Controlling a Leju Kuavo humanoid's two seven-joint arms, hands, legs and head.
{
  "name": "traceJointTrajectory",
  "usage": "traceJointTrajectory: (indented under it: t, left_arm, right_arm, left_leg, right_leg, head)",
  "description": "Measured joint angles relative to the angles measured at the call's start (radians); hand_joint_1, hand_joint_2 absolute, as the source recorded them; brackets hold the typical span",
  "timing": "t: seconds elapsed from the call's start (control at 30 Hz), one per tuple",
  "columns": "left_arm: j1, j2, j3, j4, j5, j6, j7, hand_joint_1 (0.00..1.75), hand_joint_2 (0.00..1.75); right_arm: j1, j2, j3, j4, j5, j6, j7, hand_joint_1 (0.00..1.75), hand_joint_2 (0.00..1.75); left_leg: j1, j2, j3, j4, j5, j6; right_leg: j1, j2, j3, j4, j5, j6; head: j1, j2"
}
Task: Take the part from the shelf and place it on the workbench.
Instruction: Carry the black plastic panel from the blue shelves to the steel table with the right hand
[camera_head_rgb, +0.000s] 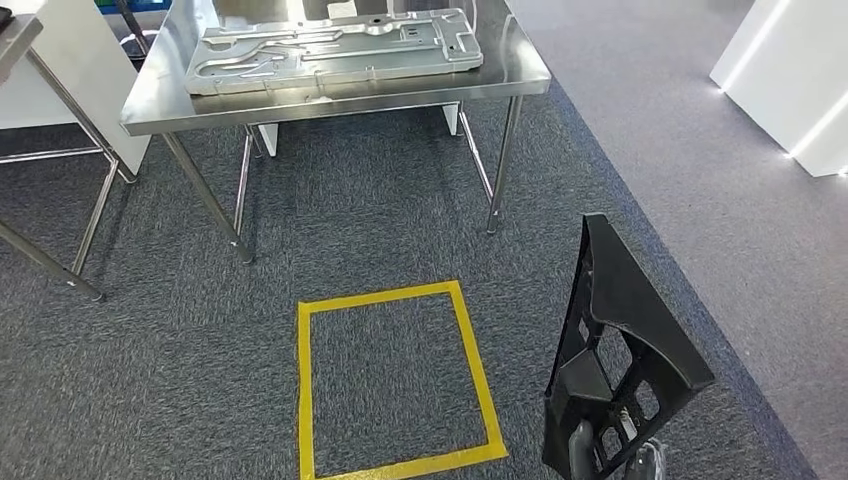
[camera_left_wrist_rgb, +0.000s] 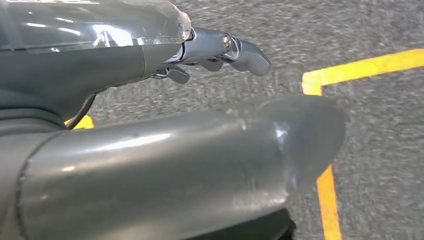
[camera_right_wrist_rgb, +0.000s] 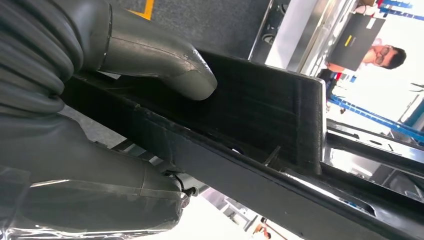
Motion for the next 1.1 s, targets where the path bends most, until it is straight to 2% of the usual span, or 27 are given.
traceJointTrajectory:
  t: [0.07,0.13,0.17,0.23,0.3,0.33,0.37,0.4,0.43,0.47,0.53,0.57,0.6,0.67,0.73,0.8,0.83,0.87,0.9,0.97,1.0,1.07,1.1]
  left_arm:
    - [-0.002,0.002,0.001,0.0,-0.003,0.0,0.005,0.0,0.0]
    - [-0.003,0.002,0.001,0.0,-0.005,0.0,0.009,0.0,0.0]
    - [-0.003,0.002,0.001,0.0,-0.005,0.0,0.01,0.0,0.0]
    - [-0.003,0.002,0.001,0.0,-0.005,0.0,0.012,0.0,0.0]
    - [-0.002,0.002,0.002,0.0,-0.007,0.001,0.014,0.0,0.0]
    - [0.0,0.002,0.003,0.0,-0.008,0.002,0.015,0.0,0.0]
    - [0.002,0.002,0.005,0.0,-0.009,0.003,0.016,0.0,0.0]
    - [0.004,0.002,0.006,0.0,-0.012,0.005,0.016,0.0,0.0]
    - [0.005,0.002,0.008,0.0,-0.014,0.007,0.017,0.0,0.0]
    - [0.005,0.001,0.01,0.0,-0.015,0.009,0.017,0.0,0.0]
    - [0.001,0.001,0.012,0.0,-0.017,0.014,0.018,0.0,0.0]
    - [0.0,0.001,0.014,0.0,-0.018,0.015,0.018,0.0,0.0]
    - [0.0,0.001,0.015,0.0,-0.019,0.016,0.018,0.0,0.0]
    - [0.0,0.001,0.017,0.0,-0.021,0.017,0.018,0.0,0.0]
    - [-0.002,0.001,0.018,0.0,-0.023,0.016,0.019,0.0,0.0]
    - [-0.002,0.001,0.019,0.0,-0.025,0.014,0.019,0.0,0.0]
    - [0.0,0.0,0.019,0.0,-0.025,0.012,0.02,0.0,0.0]
    - [0.002,0.0,0.019,0.0,-0.026,0.011,0.022,0.0,0.0]
    - [0.003,0.001,0.02,0.0,-0.026,0.01,0.023,0.0,0.0]
    - [0.004,0.003,0.02,0.0,-0.026,0.009,0.024,0.0,0.0]
    - [0.003,0.004,0.02,0.0,-0.027,0.009,0.025,0.0,0.0]
    - [0.003,0.006,0.02,0.0,-0.027,0.008,0.025,0.0,0.0]
    - [0.004,0.006,0.021,0.0,-0.027,0.008,0.025,0.0,0.0]
  right_arm:
    - [0.001,0.002,0.0,0.004,0.0,0.0,0.003,1.75,1.75]
    - [0.003,0.003,-0.001,0.006,0.001,-0.001,0.005,1.75,1.75]
    - [0.004,0.003,-0.001,0.006,0.001,-0.001,0.006,1.75,1.75]
    - [0.004,0.003,-0.001,0.006,0.001,-0.003,0.012,1.75,1.75]
    - [0.008,0.003,-0.001,0.009,-0.002,-0.006,0.023,1.75,1.75]
    - [0.01,0.003,-0.001,0.011,-0.005,-0.006,0.03,1.75,1.75]
    - [0.012,0.003,-0.001,0.014,-0.006,-0.004,0.038,1.75,1.75]
    - [0.014,0.003,-0.001,0.016,-0.002,-0.002,0.047,1.75,1.75]
    - [0.016,0.003,-0.001,0.018,0.006,-0.001,0.056,1.75,1.75]
    - [0.019,0.003,-0.001,0.02,0.018,-0.003,0.065,1.75,1.75]
    - [0.024,0.003,0.0,0.026,0.039,-0.008,0.079,1.75,1.75]
    - [0.027,0.003,0.0,0.029,0.044,-0.01,0.085,1.75,1.75]
    - [0.028,0.003,0.0,0.031,0.046,-0.012,0.092,1.75,1.75]
    - [0.028,0.004,0.0,0.035,0.046,-0.012,0.112,1.75,1.75]
    - [0.027,0.005,0.001,0.04,0.045,-0.01,0.13,1.75,1.75]
    - [0.028,0.005,0.001,0.046,0.045,-0.009,0.137,1.75,1.75]
    - [0.028,0.005,0.001,0.05,0.045,-0.009,0.138,1.75,1.75]
    - [0.028,0.005,0.001,0.053,0.046,-0.009,0.139,1.75,1.75]
    - [0.028,0.005,0.001,0.056,0.046,-0.009,0.14,1.75,1.75]
    - [0.028,0.005,0.001,0.059,0.049,-0.009,0.14,1.75,1.75]
    - [0.027,0.005,0.001,0.061,0.05,-0.009,0.141,1.75,1.75]
    - [0.027,0.006,0.001,0.064,0.055,-0.008,0.143,1.75,1.75]
    - [0.027,0.006,0.001,0.065,0.061,-0.008,0.145,1.75,1.75]
  left_leg:
    - [-0.01,0.001,0.022,-0.029,-0.018,0.013]
    - [-0.01,-0.003,0.047,-0.058,-0.03,0.022]
    - [-0.007,-0.005,0.064,-0.073,-0.033,0.026]
    - [0.001,-0.009,0.103,-0.1,-0.039,0.03]
    - [0.005,-0.009,0.128,-0.11,-0.049,0.029]
    - [0.008,-0.01,0.139,-0.112,-0.057,0.026]
    - [0.011,-0.013,0.151,-0.112,-0.066,0.021]
    - [0.015,-0.017,0.163,-0.112,-0.077,0.015]
    - [0.019,-0.022,0.176,-0.112,-0.088,0.008]
    - [0.023,-0.028,0.188,-0.11,-0.098,0.001]
    - [0.024,-0.037,0.201,-0.108,-0.115,-0.015]
    - [0.024,-0.04,0.205,-0.105,-0.119,-0.023]
    - [0.024,-0.042,0.205,-0.103,-0.12,-0.03]
    - [0.027,-0.036,0.2,-0.077,-0.119,-0.039]
    - [0.028,-0.023,0.154,0.007,-0.149,-0.041]
    - [0.026,-0.015,0.078,0.131,-0.208,-0.041]
    - [0.025,-0.014,0.046,0.173,-0.227,-0.039]
    - [0.022,-0.014,0.028,0.184,-0.226,-0.035]
    - [0.019,-0.014,0.027,0.161,-0.201,-0.028]
    - [0.005,-0.012,0.06,0.043,-0.117,-0.003]
    - [-0.003,-0.009,0.074,-0.009,-0.098,0.01]
    - [-0.017,-0.005,0.083,-0.056,-0.093,0.026]
    - [-0.02,-0.007,0.081,-0.061,-0.094,0.029]
  right_leg:
    - [-0.004,0.001,0.016,-0.003,-0.007,0.015]
    - [-0.008,-0.002,0.02,0.018,0.009,0.029]
    - [-0.008,-0.003,0.009,0.051,0.023,0.036]
    - [-0.011,-0.006,-0.052,0.149,0.022,0.047]
    - [-0.016,-0.007,-0.138,0.241,-0.024,0.056]
    - [-0.02,-0.008,-0.173,0.26,-0.047,0.06]
    - [-0.024,-0.009,-0.196,0.252,-0.054,0.065]
    - [-0.028,-0.009,-0.205,0.217,-0.037,0.069]
    - [-0.032,-0.007,-0.202,0.162,0.005,0.075]
    - [-0.035,-0.004,-0.195,0.107,0.059,0.079]
    - [-0.033,0.001,-0.185,0.044,0.128,0.07]
    - [-0.031,0.001,-0.185,0.041,0.136,0.059]
    - [-0.029,0.0,-0.184,0.042,0.132,0.045]
    - [-0.029,-0.003,-0.177,0.039,0.135,0.027]
    - [-0.026,-0.006,-0.17,0.036,0.131,0.014]
    - [-0.018,-0.009,-0.168,0.036,0.124,0.004]
    - [-0.013,-0.01,-0.166,0.036,0.121,-0.001]
    - [-0.008,-0.01,-0.163,0.036,0.118,-0.004]
    - [-0.002,-0.009,-0.158,0.037,0.115,-0.007]
    - [0.005,-0.01,-0.148,0.036,0.109,-0.009]
    - [0.007,-0.009,-0.145,0.036,0.107,-0.008]
    - [0.004,-0.011,-0.146,0.036,0.105,0.001]
    - [0.003,-0.012,-0.146,0.035,0.104,0.006]
  head:
    - [0.003,0.0]
    - [0.001,0.0]
    - [0.001,0.0]
    - [0.003,0.0]
    - [0.004,0.0]
    - [0.004,0.0]
    - [0.004,0.0]
    - [0.004,0.0]
    - [0.005,0.0]
    - [0.006,0.0]
    - [0.01,0.0]
    - [0.011,0.0]
    - [0.011,0.0]
    - [0.009,0.0]
    - [0.005,0.0]
    - [0.002,0.0]
    - [0.002,0.0]
    - [0.002,0.0]
    - [0.002,0.0]
    - [0.003,0.0]
    - [0.005,0.0]
    - [0.007,0.0]
    - [0.006,0.0]
